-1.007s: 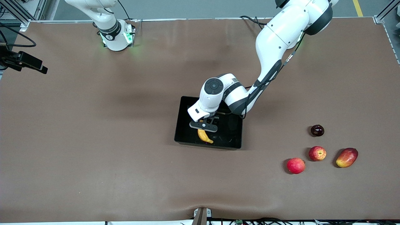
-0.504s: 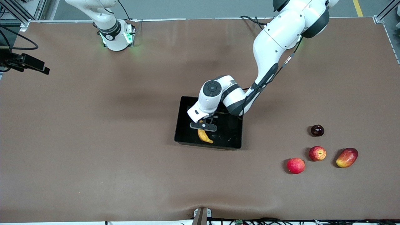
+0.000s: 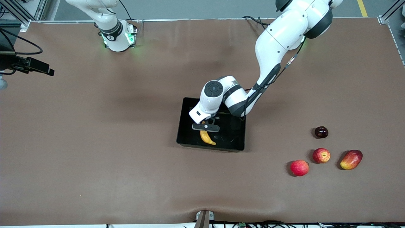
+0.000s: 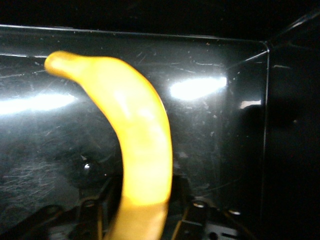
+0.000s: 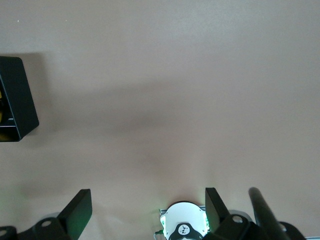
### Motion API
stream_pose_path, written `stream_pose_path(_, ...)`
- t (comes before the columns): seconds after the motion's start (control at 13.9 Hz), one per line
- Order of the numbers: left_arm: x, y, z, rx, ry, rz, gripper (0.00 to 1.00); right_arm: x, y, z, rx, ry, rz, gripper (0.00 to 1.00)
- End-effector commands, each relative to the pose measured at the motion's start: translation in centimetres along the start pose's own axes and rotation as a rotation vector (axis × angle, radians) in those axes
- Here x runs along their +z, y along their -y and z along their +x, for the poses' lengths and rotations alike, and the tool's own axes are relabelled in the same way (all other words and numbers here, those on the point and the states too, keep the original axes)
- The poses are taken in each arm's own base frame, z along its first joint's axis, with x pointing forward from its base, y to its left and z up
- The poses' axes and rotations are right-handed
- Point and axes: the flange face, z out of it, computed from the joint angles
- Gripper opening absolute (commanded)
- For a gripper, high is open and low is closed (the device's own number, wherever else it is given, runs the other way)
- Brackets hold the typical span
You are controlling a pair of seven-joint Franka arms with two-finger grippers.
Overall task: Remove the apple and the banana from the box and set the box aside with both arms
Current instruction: 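Lower the left gripper and grasp the yellow banana in the tray, then lift the banana with the left gripper while the right gripper reaches the tray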
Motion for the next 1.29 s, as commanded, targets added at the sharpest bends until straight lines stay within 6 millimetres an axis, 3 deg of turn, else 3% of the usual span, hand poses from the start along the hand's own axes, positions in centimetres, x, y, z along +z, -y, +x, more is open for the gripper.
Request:
stream_pose_path(0.0, -1.1, -0.7, 0.6, -0.001, -0.041, -0.003, 0.0, 0.0, -0.2, -0.3, -0.004, 0.012, 0.045, 1.0)
stream_pose_path(0.43, -7.4, -0.8, 2.4, -0.01, -0.081, 0.023, 0.0, 0.0, -0.2, 0.0, 0.002, 0.013, 0.061, 1.0)
stream_pose_path(0.58, -10.1, -1.1, 3.0, -0.014, -0.09, 0.04, 0.0, 0.3, -0.7, -0.4, 0.0, 0.049, 0.07, 1.0)
stream_pose_path(0.79, -14.9, -0.3, 4.3, -0.03, -0.125, 0.058, 0.0, 0.3, 0.6, -0.6, -0.017, 0.072, 0.169, 1.0)
stream_pose_path(1.01, -20.0, 3.9, 7.1, -0.067, -0.132, 0.064, 0.0, 2.8, 5.0, 1.0, -0.051, 0.108, 0.15, 1.0)
stream_pose_path(1.22, -24.0, 11.5, 9.9, 0.006, -0.062, 0.093, 0.0, 5.1, 10.1, 2.5, -0.027, 0.095, 0.132, 1.0)
